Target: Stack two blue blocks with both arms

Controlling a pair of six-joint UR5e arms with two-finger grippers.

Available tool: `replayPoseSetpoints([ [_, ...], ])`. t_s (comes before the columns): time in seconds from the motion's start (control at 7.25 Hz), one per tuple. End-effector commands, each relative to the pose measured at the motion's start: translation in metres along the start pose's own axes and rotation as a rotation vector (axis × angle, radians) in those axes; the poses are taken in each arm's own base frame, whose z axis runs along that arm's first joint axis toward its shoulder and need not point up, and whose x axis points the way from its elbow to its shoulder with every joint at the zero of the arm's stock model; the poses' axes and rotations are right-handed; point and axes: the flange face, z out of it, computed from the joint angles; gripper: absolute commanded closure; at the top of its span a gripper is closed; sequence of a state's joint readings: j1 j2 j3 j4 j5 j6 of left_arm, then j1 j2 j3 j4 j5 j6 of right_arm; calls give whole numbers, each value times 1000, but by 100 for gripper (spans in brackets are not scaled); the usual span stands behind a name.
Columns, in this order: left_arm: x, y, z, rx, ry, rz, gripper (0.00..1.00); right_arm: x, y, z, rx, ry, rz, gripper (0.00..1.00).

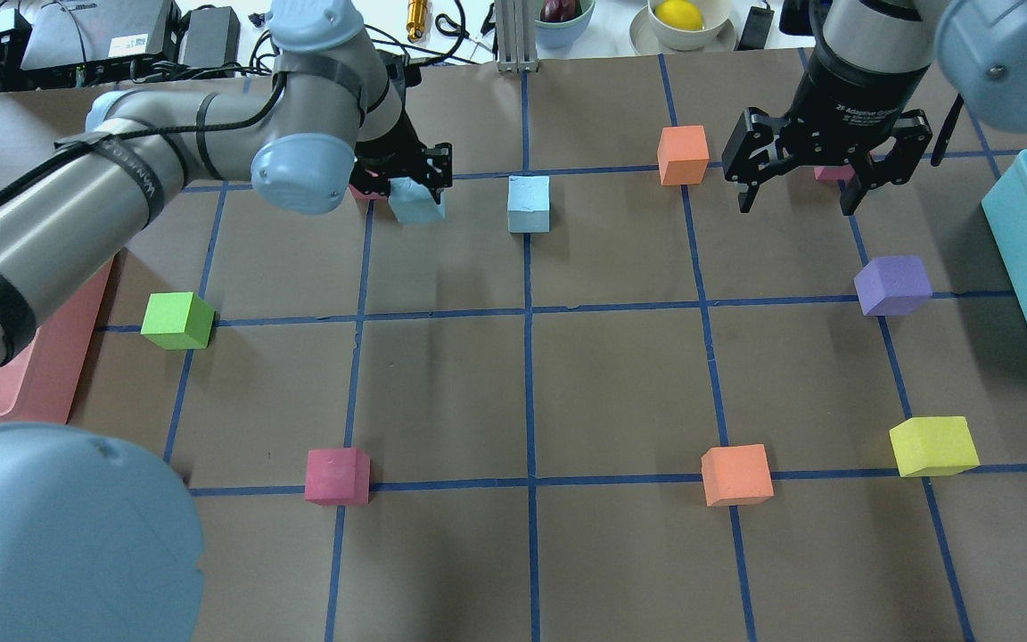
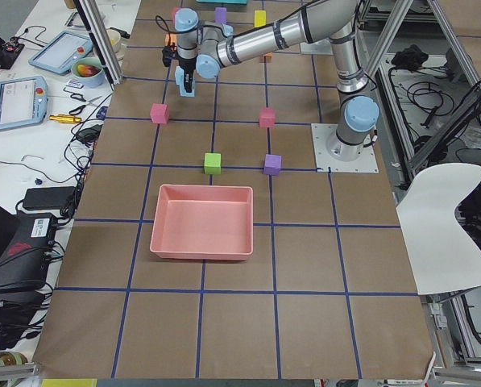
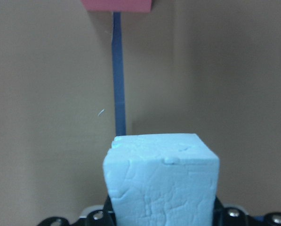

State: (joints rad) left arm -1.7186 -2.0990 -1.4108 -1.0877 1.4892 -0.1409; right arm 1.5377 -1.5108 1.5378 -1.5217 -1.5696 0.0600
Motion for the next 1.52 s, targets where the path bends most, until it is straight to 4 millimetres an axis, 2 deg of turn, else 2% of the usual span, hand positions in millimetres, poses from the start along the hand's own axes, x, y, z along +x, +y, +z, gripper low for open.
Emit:
replayPoseSetpoints([
  [0.0,62,-32,-12,-11,3,-3,100,2,8,-6,16,-1,-1,0],
  [0.14,87,-35,0,3,-53,18,100,1,9,-7,19,-3,-3,0],
  [0.28,104,-36,14,1,-71,41,100,-2,10,-7,15,-2,-10,0],
  [0.55,119,-35,33,-16,-66,29,100,0,11,-9,16,-12,-7,0],
  [0.69,125,-35,50,-24,-68,35,100,-1,11,-8,14,-10,-10,0],
  [0.97,127,-34,56,-31,-68,37,100,-3,11,-9,21,-15,-10,0],
  [1.1,133,-31,59,-36,-69,32,94,-2,11,-10,22,-15,-9,0],
  [1.24,137,-26,63,-47,-77,38,75,0,11,-10,20,-14,-6,0],
  [1.38,138,-26,65,-43,-75,39,29,-1,11,-9,20,-15,-6,0],
])
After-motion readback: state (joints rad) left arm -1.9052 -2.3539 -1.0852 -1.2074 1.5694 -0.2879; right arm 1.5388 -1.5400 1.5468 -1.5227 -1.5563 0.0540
